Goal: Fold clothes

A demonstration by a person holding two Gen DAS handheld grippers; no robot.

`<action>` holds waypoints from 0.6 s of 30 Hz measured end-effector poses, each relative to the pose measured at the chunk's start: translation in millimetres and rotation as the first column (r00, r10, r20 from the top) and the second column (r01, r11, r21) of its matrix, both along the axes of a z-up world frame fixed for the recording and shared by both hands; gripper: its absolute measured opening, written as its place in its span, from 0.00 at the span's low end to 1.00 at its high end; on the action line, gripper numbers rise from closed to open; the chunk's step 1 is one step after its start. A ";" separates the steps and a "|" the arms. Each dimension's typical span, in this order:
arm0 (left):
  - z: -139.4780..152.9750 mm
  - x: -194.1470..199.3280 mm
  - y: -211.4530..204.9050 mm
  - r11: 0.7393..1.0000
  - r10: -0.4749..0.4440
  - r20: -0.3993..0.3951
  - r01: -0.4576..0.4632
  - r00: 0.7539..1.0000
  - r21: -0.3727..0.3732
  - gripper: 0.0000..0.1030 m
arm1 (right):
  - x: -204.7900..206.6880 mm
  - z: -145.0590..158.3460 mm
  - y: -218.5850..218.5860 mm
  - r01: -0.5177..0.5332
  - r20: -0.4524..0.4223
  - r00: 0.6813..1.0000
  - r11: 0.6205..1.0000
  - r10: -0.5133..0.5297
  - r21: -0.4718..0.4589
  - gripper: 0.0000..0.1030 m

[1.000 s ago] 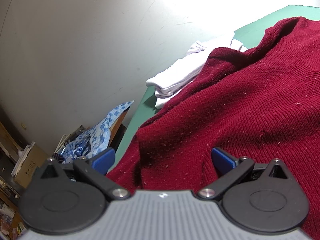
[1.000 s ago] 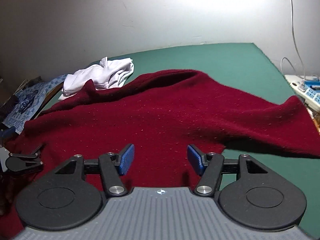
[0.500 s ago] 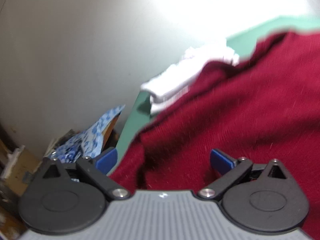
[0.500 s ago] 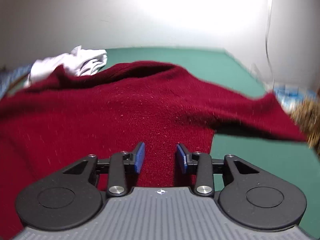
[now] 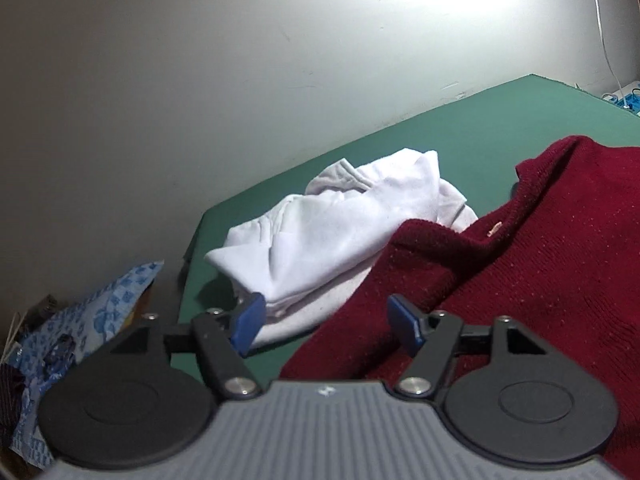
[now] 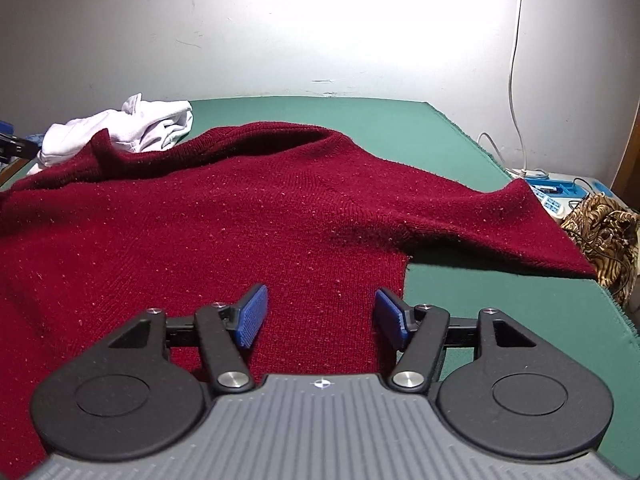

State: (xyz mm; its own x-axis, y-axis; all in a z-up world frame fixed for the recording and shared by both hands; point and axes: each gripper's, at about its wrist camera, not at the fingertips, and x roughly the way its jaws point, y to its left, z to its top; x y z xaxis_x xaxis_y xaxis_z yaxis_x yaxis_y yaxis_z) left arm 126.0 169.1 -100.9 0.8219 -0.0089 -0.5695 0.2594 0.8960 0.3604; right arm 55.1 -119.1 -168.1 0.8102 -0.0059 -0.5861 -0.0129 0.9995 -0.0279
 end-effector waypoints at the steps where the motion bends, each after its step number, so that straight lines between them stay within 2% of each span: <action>1: -3.9 2.8 -1.7 1.000 -0.014 -0.011 0.014 1.000 -0.014 0.93 | -0.1 0.0 -1.3 0.001 -0.001 1.000 1.000 -0.001 0.008 0.62; 3: -14.3 11.5 -6.9 1.000 -0.018 -0.034 0.017 0.999 -0.024 0.94 | -0.2 0.0 -2.3 0.003 -0.002 1.000 1.000 -0.003 0.014 0.62; 4: -20.2 16.9 -8.5 1.000 -0.002 -0.044 0.001 0.999 -0.014 0.90 | -0.2 -0.1 -2.0 0.003 -0.002 1.000 1.000 -0.003 0.013 0.62; 6: -33.6 30.5 -6.3 0.999 0.022 -0.116 -0.025 0.993 -0.024 0.62 | -0.1 -0.2 -1.7 0.003 -0.002 1.000 1.000 -0.003 0.013 0.62; 7: -39.9 37.4 -3.2 0.998 0.031 -0.159 -0.038 0.987 -0.043 0.36 | 0.0 -0.2 -2.3 0.004 -0.002 1.000 1.000 -0.004 0.016 0.63; 8: -42.1 41.6 1.5 0.996 0.041 -0.179 -0.055 0.983 -0.074 0.29 | 0.1 -0.2 -2.8 0.004 -0.003 1.000 1.000 -0.004 0.018 0.63; 9: -39.2 42.1 5.7 0.992 0.060 -0.167 -0.078 0.984 -0.101 0.23 | 0.2 -0.2 -3.0 0.004 -0.003 1.000 1.000 -0.003 0.020 0.63; 10: -35.8 43.4 8.9 0.988 0.080 -0.156 -0.099 0.985 -0.119 0.12 | 0.3 -0.2 -3.1 0.003 -0.003 1.000 1.000 -0.003 0.021 0.63; 15: 9.2 59.6 19.6 0.977 0.121 -0.057 -0.129 0.991 -0.170 0.12 | 0.8 -0.3 -3.6 0.003 -0.004 1.000 1.000 -0.002 0.022 0.64; 18: 28.5 80.1 20.6 0.978 0.160 -0.002 -0.159 0.987 -0.138 0.07 | 1.3 -0.3 -3.8 0.003 -0.004 1.000 1.000 -0.003 0.024 0.64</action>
